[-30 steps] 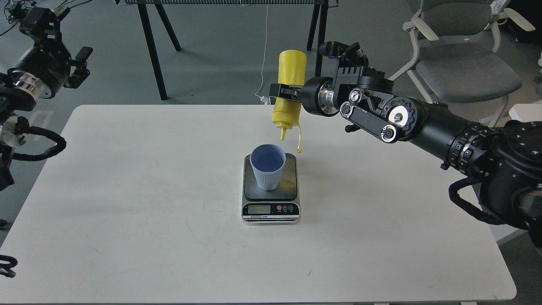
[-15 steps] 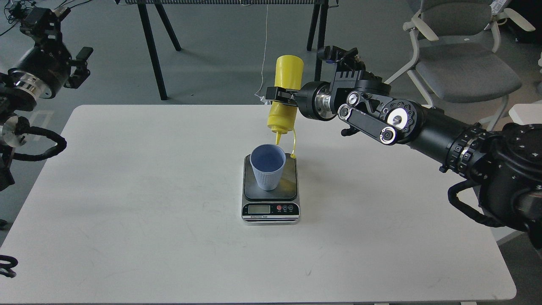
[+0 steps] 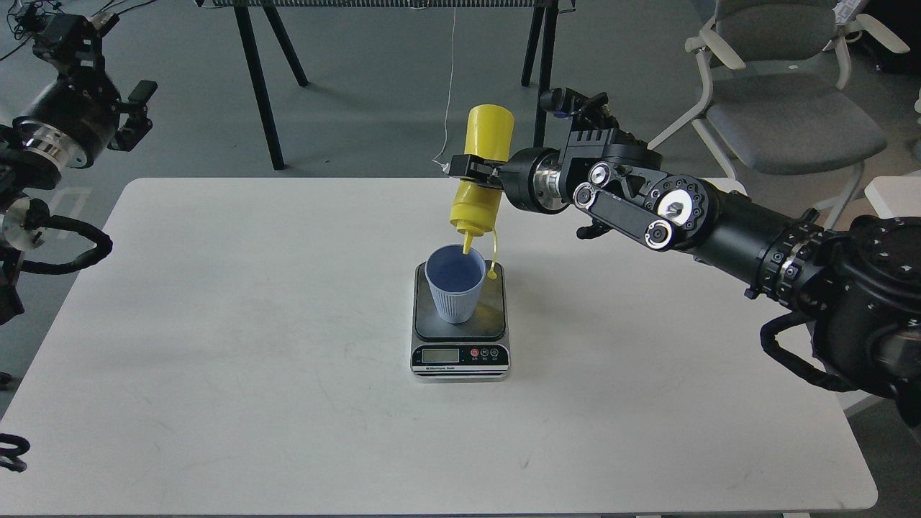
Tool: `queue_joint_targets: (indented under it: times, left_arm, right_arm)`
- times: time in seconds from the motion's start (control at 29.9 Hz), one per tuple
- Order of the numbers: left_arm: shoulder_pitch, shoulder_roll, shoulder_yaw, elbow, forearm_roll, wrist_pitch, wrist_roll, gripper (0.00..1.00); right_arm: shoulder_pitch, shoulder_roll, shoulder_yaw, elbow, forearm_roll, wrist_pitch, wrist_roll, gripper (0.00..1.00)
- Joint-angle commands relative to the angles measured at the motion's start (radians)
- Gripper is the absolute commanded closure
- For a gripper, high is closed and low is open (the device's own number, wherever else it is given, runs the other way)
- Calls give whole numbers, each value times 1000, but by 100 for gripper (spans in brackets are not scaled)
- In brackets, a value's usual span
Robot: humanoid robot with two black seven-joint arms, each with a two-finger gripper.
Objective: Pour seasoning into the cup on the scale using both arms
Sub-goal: 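Hold the inverted bottle over the blue cup and squeeze out sauce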
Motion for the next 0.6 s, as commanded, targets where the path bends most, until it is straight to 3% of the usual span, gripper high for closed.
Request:
queue_joint_targets:
  times: [0.0, 0.43, 0.57]
  left_arm:
    - [-1, -1, 0, -1, 0, 0, 0, 0]
    - [0, -1, 5, -1, 0, 0, 0, 0]
    - [-1, 2, 5, 0, 0, 0, 0, 0]
  right_arm:
    - [0, 0, -1, -2, 0, 3, 0, 91]
    - [41, 0, 5, -28, 0, 8, 2, 90]
    - [61, 0, 144, -35, 51, 49, 0, 90]
